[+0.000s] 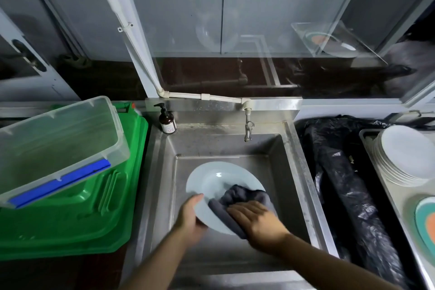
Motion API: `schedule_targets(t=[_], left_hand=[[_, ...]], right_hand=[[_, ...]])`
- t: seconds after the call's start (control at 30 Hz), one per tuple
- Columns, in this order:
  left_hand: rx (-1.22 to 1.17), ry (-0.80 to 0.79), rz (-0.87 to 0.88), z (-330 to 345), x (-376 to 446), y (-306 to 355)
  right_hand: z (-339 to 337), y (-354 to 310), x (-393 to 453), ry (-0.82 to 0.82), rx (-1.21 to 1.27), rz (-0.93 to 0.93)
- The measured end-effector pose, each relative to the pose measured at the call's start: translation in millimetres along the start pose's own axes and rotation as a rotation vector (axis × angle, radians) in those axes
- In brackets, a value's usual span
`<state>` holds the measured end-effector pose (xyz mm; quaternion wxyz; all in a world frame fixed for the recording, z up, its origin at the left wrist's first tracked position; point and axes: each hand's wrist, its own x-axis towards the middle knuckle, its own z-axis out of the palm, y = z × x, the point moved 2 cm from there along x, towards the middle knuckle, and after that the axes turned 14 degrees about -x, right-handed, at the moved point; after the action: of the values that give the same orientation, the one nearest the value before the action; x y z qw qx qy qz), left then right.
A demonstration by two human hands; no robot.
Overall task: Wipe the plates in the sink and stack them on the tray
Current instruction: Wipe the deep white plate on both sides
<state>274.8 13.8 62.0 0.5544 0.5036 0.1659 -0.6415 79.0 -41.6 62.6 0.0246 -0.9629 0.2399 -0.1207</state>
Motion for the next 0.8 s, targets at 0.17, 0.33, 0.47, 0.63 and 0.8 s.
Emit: schedule_targets(t=[0.17, 0.33, 0.47, 0.63, 0.8], left_hand=[[0.031, -0.041, 0.010, -8.5, 13.8, 27.9], [-0.275, -0.060, -0.043, 28.7, -0.1, -36.1], [-0.308, -0.017, -0.006, 28.1, -5.2, -33.1], [-0.285, -0.095, 0.004, 7.6, -1.8, -27.3], [-0.219, -0.120, 0.019, 2.9, -11.6, -32.1]], right_hand=[[-4.7, 23.8, -4.4, 0.102, -0.102, -0.071], [1.3, -12.0, 17.2, -0.031, -0.108, 0.162], [0.0, -12.9, 21.9, -0.337, -0.079, 0.173], [-8.3, -20.7, 28.6, -0.643, 0.164, 0.169], [8.3, -21.8, 47.0, -0.660, 0.248, 0.222]])
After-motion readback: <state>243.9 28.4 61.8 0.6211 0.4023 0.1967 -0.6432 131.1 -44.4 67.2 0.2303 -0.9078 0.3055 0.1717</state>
